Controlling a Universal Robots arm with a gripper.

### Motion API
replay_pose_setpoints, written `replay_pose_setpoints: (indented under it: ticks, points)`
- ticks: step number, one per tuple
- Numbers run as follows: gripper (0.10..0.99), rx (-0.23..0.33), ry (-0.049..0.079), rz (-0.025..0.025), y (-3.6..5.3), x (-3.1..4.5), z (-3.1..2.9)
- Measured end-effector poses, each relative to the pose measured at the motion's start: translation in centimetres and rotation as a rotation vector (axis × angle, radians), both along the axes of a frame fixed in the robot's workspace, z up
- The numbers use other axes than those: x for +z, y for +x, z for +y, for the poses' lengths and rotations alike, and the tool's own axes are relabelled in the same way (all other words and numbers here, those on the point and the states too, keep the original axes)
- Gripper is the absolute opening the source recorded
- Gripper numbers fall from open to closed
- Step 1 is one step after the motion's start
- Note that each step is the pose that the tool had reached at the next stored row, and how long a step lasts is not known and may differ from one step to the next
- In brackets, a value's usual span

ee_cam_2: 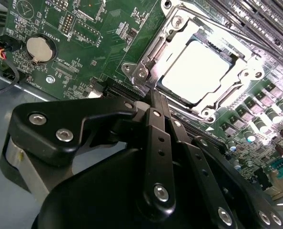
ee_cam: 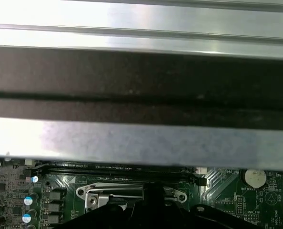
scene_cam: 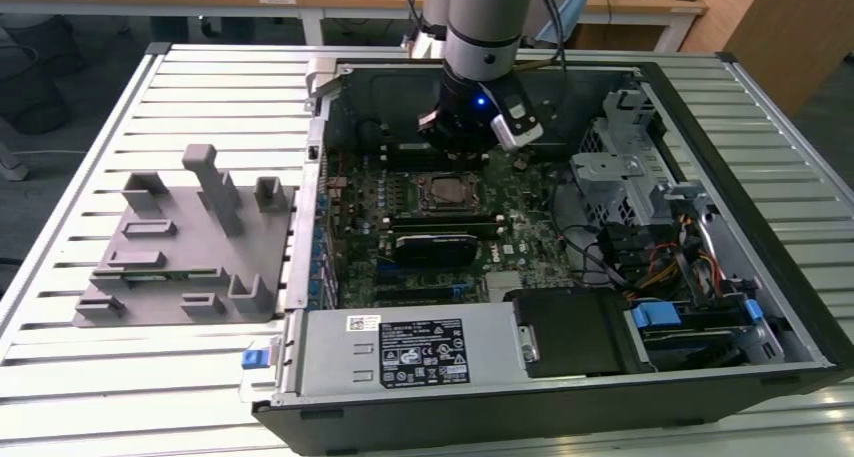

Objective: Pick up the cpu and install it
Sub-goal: 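Install the first cpu locking lever, then install the second cpu locking lever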

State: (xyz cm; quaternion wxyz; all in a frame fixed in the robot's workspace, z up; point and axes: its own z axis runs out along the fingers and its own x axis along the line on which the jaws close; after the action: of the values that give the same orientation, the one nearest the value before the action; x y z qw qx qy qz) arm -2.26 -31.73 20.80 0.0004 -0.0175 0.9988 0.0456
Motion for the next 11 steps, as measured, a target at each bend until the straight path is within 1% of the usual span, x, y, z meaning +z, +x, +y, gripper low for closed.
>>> replay_pose_setpoints:
  ticks: [7,11]
  points:
    - [0.106,0.000,0.000,0.0001,0.07,0.00,-0.12]
    - [0.106,0.000,0.000,0.0001,0.09,0.00,-0.34]
